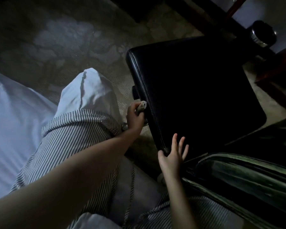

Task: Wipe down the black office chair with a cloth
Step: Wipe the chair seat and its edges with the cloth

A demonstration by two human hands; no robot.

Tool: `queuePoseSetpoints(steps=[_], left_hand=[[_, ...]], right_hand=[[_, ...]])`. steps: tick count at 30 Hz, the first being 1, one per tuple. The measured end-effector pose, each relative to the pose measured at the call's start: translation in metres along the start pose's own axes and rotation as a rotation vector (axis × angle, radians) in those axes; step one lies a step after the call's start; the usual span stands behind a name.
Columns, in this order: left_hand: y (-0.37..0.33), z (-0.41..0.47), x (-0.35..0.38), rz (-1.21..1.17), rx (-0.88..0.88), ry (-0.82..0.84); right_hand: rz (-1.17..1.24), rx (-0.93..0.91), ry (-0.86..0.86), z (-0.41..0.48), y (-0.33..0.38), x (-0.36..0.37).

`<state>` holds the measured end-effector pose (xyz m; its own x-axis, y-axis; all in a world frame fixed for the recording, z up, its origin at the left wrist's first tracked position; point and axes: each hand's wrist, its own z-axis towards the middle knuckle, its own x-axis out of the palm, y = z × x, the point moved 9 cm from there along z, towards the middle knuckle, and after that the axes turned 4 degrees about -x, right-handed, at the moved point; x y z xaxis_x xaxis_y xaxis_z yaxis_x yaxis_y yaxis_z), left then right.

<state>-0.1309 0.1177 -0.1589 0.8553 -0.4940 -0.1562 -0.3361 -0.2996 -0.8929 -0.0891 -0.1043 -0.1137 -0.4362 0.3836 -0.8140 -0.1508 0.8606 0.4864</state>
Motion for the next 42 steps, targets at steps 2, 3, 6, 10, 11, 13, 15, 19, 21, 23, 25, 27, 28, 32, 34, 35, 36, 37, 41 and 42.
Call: queuePoseSetpoints(steps=[2, 3, 6, 10, 11, 13, 15, 19, 21, 23, 25, 27, 28, 32, 34, 35, 36, 37, 41, 42], left_hand=[[0.007, -0.009, 0.002, -0.011, -0.055, 0.019], [0.009, -0.014, 0.004, -0.005, -0.067, 0.032], [0.022, -0.033, 0.012, 0.009, -0.075, 0.072], [0.037, -0.063, 0.018, 0.05, -0.059, 0.113], [0.039, -0.07, 0.019, 0.068, -0.054, 0.124], [0.044, -0.085, 0.023, 0.107, -0.049, 0.175], [0.044, -0.105, 0.03, 0.137, -0.02, 0.255], [0.047, -0.129, 0.037, 0.212, 0.06, 0.353], [0.044, -0.13, 0.04, 0.245, 0.091, 0.403], [0.031, -0.127, 0.038, 0.287, 0.16, 0.396], [0.014, -0.123, 0.029, 0.282, 0.227, 0.302], [-0.005, -0.117, 0.017, 0.245, 0.285, 0.184], [-0.015, -0.113, 0.015, 0.237, 0.315, 0.157], [-0.055, -0.103, 0.035, 0.381, 0.576, 0.264], [-0.058, -0.105, 0.059, 0.52, 0.703, 0.404], [-0.056, -0.109, 0.069, 0.575, 0.755, 0.47], [-0.053, -0.116, 0.076, 0.615, 0.81, 0.528], [-0.049, -0.125, 0.08, 0.647, 0.87, 0.577], [-0.028, -0.156, 0.085, 0.728, 1.081, 0.768], [-0.024, -0.158, 0.084, 0.724, 1.075, 0.804]], right_hand=[[0.038, 0.012, -0.003, 0.0, 0.0, -0.001], [0.052, 0.015, -0.001, 0.0, 0.0, -0.002], [0.103, 0.028, 0.002, -0.001, 0.002, -0.004], [0.149, 0.06, -0.004, 0.0, 0.003, -0.006], [0.139, 0.063, -0.002, 0.001, 0.003, -0.006], [0.116, 0.07, 0.015, 0.003, 0.005, -0.007], [0.094, 0.064, 0.041, 0.005, 0.008, -0.006], [0.138, 0.045, -0.021, 0.0, 0.003, -0.007], [0.177, 0.016, -0.061, -0.005, 0.001, -0.006], [0.213, -0.011, -0.104, -0.008, 0.001, -0.008], [0.202, -0.01, -0.155, -0.018, 0.0, -0.01], [0.18, 0.02, -0.215, -0.036, -0.002, -0.009], [0.178, 0.028, -0.25, -0.046, 0.0, -0.009], [-0.039, -0.114, -0.277, -0.069, 0.021, -0.005], [-0.083, -0.126, -0.306, -0.07, 0.02, -0.009], [-0.038, -0.105, -0.325, -0.071, 0.017, -0.012], [0.038, -0.083, -0.363, -0.071, 0.012, -0.016], [0.12, -0.057, -0.376, -0.07, 0.008, -0.018], [0.252, -0.011, -0.399, -0.068, -0.003, -0.025], [0.242, -0.001, -0.385, -0.066, -0.005, -0.025]])
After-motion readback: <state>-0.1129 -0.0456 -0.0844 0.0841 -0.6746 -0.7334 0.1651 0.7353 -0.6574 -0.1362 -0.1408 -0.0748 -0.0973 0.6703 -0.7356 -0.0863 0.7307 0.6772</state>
